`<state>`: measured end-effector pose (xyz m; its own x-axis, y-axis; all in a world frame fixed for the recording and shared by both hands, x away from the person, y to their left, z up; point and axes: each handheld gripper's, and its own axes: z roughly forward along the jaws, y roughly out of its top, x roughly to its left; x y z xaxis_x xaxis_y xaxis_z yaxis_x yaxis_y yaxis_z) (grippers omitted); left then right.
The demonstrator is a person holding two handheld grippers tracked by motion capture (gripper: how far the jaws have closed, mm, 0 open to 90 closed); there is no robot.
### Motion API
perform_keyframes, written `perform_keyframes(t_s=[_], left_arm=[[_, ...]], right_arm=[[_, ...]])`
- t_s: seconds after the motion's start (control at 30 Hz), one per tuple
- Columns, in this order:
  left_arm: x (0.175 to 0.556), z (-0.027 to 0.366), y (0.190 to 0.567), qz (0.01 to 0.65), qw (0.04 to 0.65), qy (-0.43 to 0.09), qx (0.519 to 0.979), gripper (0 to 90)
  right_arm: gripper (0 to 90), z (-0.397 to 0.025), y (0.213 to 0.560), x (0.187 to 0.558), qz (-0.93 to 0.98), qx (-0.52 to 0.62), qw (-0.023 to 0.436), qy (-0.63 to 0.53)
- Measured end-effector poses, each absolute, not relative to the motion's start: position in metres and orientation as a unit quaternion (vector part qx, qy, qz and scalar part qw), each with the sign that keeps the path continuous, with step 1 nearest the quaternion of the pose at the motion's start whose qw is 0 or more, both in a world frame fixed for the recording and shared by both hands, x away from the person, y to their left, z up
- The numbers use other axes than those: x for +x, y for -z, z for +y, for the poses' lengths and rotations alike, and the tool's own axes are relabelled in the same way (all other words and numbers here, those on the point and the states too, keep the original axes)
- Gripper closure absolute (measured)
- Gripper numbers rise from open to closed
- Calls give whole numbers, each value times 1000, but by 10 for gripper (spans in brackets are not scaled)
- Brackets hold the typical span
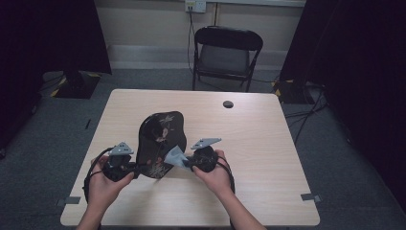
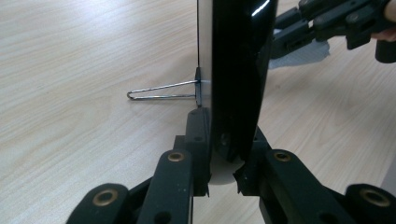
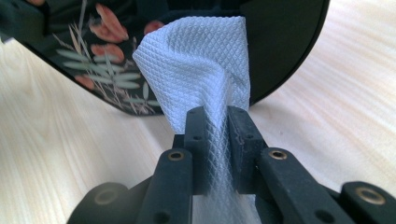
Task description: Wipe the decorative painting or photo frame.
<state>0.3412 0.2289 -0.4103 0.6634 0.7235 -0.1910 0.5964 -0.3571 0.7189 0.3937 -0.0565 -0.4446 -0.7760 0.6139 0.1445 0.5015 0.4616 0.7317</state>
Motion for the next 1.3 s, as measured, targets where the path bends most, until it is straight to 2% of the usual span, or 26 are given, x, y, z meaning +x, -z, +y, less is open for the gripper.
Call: perform_keyframes(t_s=[0.7, 1.0, 1.3], left_arm=[[341, 229, 411, 406, 402, -80, 817, 787], [341, 229, 411, 406, 402, -81, 817, 787], [341, 229, 410, 406, 401, -81, 818, 787]], right_arm=[[797, -59, 482, 388, 867, 335, 52, -365], [797, -64, 475, 387, 866, 333, 54, -370], [798, -78, 451, 388, 856, 336, 59, -388]])
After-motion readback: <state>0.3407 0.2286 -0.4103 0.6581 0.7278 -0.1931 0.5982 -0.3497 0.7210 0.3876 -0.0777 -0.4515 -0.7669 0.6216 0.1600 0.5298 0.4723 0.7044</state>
